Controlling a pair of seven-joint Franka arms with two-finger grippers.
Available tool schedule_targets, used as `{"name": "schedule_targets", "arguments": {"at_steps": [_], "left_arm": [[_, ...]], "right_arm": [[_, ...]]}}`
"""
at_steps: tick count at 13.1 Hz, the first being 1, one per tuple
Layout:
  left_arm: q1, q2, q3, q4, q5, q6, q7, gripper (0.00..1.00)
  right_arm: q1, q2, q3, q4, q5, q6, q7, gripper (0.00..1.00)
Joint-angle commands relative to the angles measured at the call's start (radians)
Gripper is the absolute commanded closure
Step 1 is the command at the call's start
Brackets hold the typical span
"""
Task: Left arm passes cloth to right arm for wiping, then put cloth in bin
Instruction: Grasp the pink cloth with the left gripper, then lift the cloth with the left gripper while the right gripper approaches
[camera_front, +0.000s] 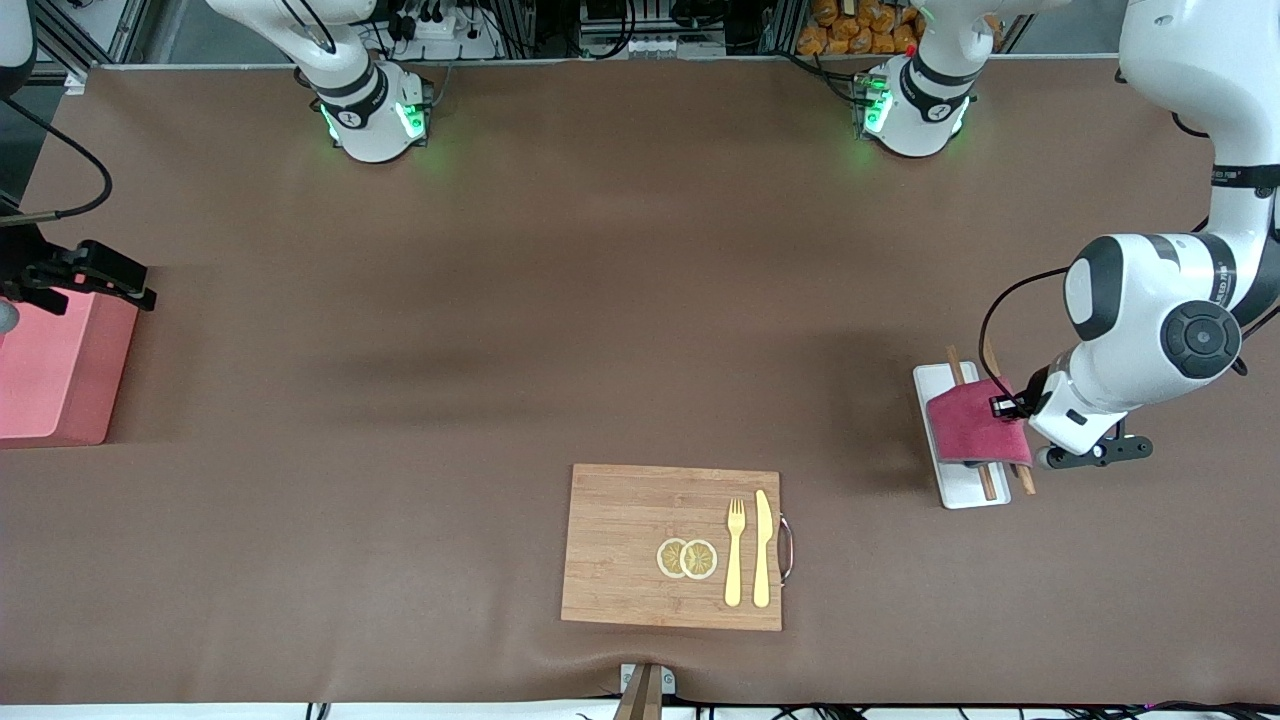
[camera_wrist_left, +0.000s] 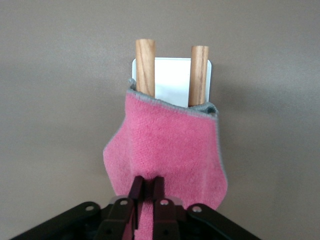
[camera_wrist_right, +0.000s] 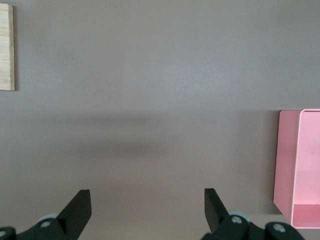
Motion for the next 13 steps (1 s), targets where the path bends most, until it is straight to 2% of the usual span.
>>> {"name": "schedule_targets", "arguments": {"at_steps": [1, 6, 9, 13], "left_arm": [[0.002, 0.006, -0.005, 0.005, 0.009, 0.005, 0.006, 1.00], [-0.010, -0.062, -0.014, 0.004, 0.009, -0.028, 0.006, 1.00], [-0.009, -0.127, -0.104, 0.011, -0.005, -0.077, -0.055, 1.00], [-0.010, -0.143, -0.309, 0.074, -0.005, -0.122, -0.409, 1.00]], "right_arm": [[-0.014, 0.004, 0.008, 0.012, 0.003, -0.014, 0.012, 0.00], [-0.013, 0.004, 0.008, 0.011, 0.006, -0.038, 0.024, 0.00], [0.014, 0.002, 0.013, 0.011, 0.012, -0.052, 0.174, 0.00], [0.073, 0.004, 0.013, 0.011, 0.145, -0.127, 0.497, 0.00]]}}
